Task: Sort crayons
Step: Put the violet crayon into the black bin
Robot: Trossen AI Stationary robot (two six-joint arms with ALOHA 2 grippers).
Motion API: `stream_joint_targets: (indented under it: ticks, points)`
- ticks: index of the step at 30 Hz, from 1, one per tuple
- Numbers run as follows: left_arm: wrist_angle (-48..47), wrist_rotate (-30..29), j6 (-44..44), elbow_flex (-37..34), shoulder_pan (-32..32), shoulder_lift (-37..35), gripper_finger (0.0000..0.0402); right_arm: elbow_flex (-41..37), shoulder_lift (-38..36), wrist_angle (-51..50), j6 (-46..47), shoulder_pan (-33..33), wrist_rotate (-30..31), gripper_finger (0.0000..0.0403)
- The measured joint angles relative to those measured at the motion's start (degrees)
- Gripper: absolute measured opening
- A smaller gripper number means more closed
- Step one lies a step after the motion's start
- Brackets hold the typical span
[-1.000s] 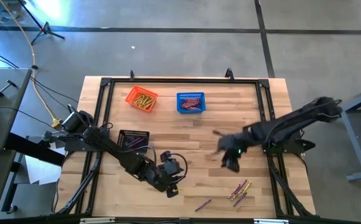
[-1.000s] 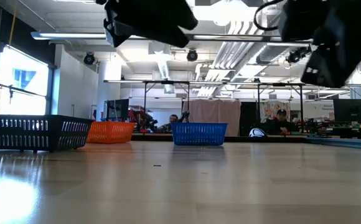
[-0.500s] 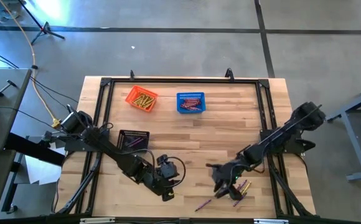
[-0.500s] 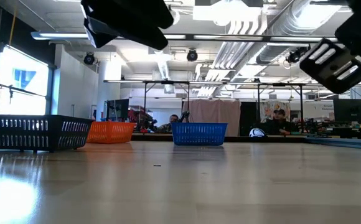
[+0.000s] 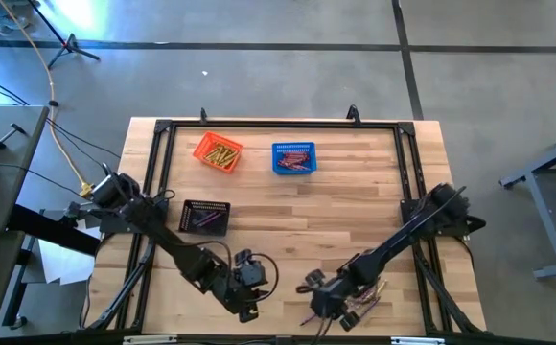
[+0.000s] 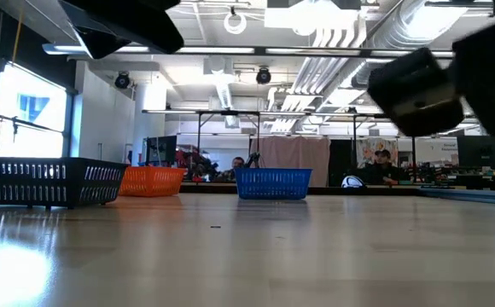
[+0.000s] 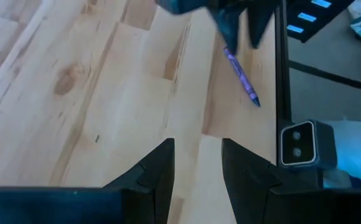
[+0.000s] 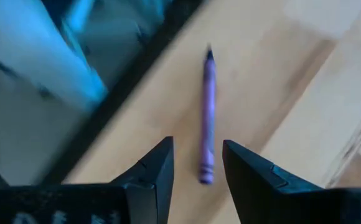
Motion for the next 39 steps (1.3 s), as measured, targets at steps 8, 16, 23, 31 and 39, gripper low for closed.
stream_joint_targets:
  ticks: [8, 16, 23, 31, 39]
  points:
    - [-0.1, 0.0, -0.8, 0.0, -2.1, 0.0, 0.0117, 10.0, 8.3, -8.9, -3.2, 0.2, 1.9, 0.0124]
    - [-0.4, -0.2, -1.4, 0.0, -3.4, 0.0, 0.0117, 11.2, 9.1, -9.2, -2.8, 0.4, 6.3, 0.0120]
    - [-2.2, -0.2, -3.3, 0.0, -4.1, 0.0, 0.0117, 11.3, 9.7, -10.7, -2.7, 0.3, 6.7, 0.0047]
    - [-3.7, -1.0, -6.8, 0.0, -4.3, 0.0, 0.0117, 11.1, 9.2, -10.4, 0.1, 0.1, 5.9, 0.0013]
    - [-11.3, -11.2, -12.8, 0.0, -4.8, -5.3, 0.0117, 10.9, 1.5, -15.6, -0.1, -3.5, 5.8, 0.0007]
